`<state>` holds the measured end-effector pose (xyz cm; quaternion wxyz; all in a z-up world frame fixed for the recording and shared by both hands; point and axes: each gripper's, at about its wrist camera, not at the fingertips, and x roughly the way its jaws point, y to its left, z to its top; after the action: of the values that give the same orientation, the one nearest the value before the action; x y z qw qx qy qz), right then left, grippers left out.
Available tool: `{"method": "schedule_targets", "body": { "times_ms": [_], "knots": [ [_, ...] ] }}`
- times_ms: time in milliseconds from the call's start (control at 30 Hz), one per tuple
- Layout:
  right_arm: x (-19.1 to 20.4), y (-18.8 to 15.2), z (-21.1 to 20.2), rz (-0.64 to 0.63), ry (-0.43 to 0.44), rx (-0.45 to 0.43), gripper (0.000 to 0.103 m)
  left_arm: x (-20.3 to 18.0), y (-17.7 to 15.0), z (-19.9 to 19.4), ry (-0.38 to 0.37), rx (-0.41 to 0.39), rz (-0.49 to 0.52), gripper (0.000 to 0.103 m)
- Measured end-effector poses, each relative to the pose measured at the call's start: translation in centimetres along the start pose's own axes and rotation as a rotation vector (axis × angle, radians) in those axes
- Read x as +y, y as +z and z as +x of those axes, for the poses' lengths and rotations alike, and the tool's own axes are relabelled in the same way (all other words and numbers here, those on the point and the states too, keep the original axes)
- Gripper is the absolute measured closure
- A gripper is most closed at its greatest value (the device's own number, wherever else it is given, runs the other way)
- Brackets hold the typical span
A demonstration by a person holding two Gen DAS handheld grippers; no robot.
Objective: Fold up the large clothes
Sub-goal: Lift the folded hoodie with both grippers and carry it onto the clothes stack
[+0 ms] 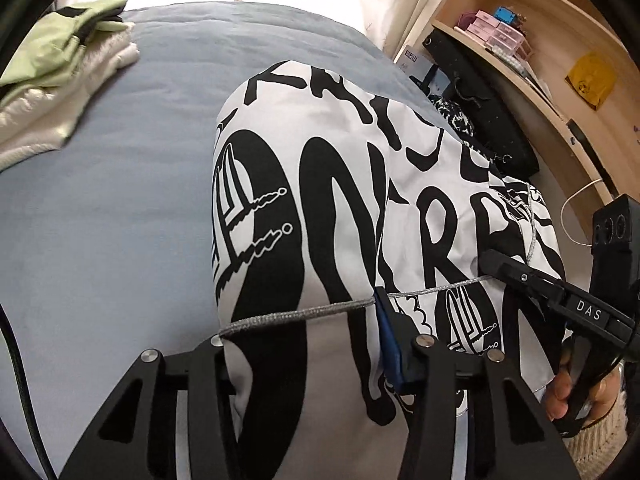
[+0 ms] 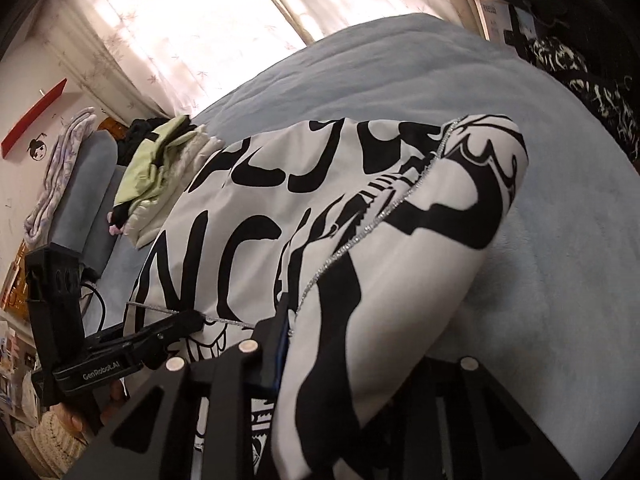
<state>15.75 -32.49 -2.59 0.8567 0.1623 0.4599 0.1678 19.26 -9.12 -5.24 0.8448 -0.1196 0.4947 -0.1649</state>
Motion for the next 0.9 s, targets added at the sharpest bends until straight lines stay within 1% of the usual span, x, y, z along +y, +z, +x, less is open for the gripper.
{"method": "schedule_targets", "body": {
  "times_ms": [133, 300, 400, 500, 600, 667, 767, 900],
  "knots": [
    [3.2, 0.0, -0.9, -0.007, 0.04, 0.006, 0.076, 1.9, 0.3, -4.1, 0.017, 0.007, 0.001, 0.057],
    [9.5, 0.2, -0.8, -0.064, 0.092, 0.013, 0.076, 5.8, 1.1, -9.5, 0.05, -0.004, -0.017, 0.057],
    [13.6, 1.0, 0.0, -0.091, 0.145, 0.019, 0.076, 9.2, 2.2, -13.2, 0.077, -0.025, -0.03, 0.057],
    [18.4, 2.9, 1.7, -0.122, 0.2, 0.018, 0.076, 12.9, 4.0, -16.9, 0.111, -0.055, -0.04, 0.057],
    [23.0, 5.2, 3.5, -0.158, 0.233, 0.007, 0.076, 16.5, 6.8, -19.6, 0.144, -0.09, -0.046, 0.057],
    [26.2, 7.3, 4.8, -0.179, 0.253, -0.008, 0.076, 19.2, 9.5, -21.5, 0.168, -0.119, -0.041, 0.057],
    [28.3, 6.3, 6.0, -0.197, 0.285, -0.035, 0.076, 23.2, 14.1, -23.5, 0.193, -0.158, -0.037, 0.057],
    [30.8, 7.0, 6.1, -0.207, 0.319, -0.088, 0.076, 28.4, 21.2, -24.9, 0.222, -0.206, -0.016, 0.056]
  ]
}}
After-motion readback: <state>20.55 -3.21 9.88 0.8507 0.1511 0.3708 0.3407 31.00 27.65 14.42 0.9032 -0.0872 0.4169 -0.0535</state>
